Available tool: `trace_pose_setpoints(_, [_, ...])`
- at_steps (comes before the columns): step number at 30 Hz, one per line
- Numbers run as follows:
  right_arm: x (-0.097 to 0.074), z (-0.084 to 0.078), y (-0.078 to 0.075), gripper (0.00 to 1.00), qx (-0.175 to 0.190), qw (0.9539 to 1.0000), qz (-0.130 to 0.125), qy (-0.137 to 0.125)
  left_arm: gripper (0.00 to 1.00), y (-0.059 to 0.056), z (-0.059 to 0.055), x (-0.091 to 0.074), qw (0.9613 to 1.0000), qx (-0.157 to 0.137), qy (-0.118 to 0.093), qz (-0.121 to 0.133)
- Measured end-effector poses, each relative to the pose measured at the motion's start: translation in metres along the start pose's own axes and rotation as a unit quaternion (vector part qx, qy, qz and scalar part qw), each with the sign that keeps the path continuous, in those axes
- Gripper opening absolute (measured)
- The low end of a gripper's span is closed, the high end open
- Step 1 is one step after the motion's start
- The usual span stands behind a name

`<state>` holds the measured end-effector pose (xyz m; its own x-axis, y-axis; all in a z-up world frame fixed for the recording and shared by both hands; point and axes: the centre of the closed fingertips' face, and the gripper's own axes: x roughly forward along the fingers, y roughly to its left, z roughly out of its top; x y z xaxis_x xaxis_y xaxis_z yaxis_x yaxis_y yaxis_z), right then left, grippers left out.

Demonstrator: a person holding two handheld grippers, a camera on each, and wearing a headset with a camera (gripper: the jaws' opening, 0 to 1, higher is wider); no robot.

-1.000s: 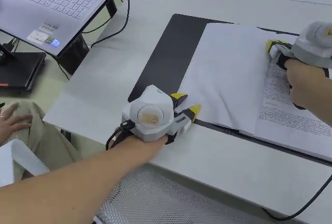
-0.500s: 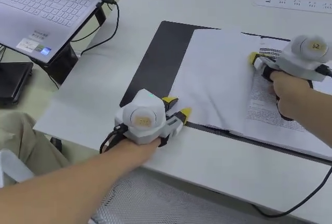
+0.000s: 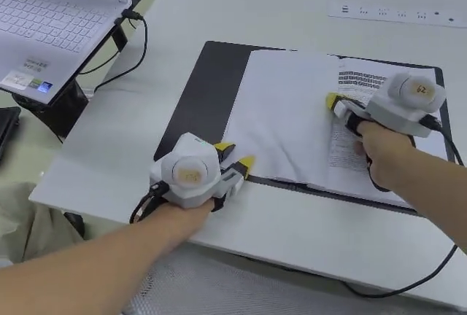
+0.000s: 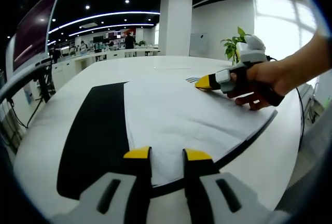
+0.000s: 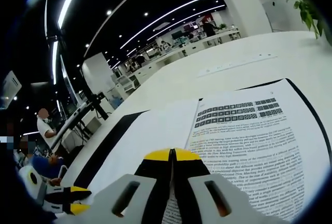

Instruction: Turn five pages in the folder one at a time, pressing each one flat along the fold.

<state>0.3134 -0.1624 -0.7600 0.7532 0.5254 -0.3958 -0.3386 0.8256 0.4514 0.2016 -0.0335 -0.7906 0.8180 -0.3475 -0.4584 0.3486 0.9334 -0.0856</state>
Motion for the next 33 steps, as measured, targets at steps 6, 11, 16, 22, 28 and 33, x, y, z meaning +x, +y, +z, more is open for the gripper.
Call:
trace_pose_setpoints(6, [-0.008,-0.008,0.002,0.00,0.009,1.0000,-0.003,-0.002,0.23,0.000,-0.001,0.001,1.0000,0.000,0.000,0.000])
trace_pose_setpoints(11, [-0.017,-0.018,0.002,0.00,0.011,0.9999,-0.006,0.000,0.23,0.000,-0.001,0.002,1.0000,0.000,0.000,0.000])
trace_pose_setpoints(16, [-0.024,-0.027,0.005,0.00,0.012,0.9999,-0.005,0.003,0.23,0.000,0.000,0.002,1.0000,0.001,0.000,0.000])
trace_pose_setpoints(22, [-0.037,-0.040,0.013,0.00,0.007,0.9999,0.002,0.009,0.23,0.000,0.000,0.002,1.0000,0.003,0.002,-0.001])
trace_pose_setpoints(28, [-0.047,-0.054,0.017,0.00,0.003,0.9998,0.012,0.016,0.23,-0.001,0.000,0.001,1.0000,0.005,0.003,-0.003])
trace_pose_setpoints(33, [-0.062,-0.069,0.024,0.00,0.010,0.9992,0.022,0.032,0.23,-0.002,0.000,-0.001,1.0000,0.008,0.004,-0.003])
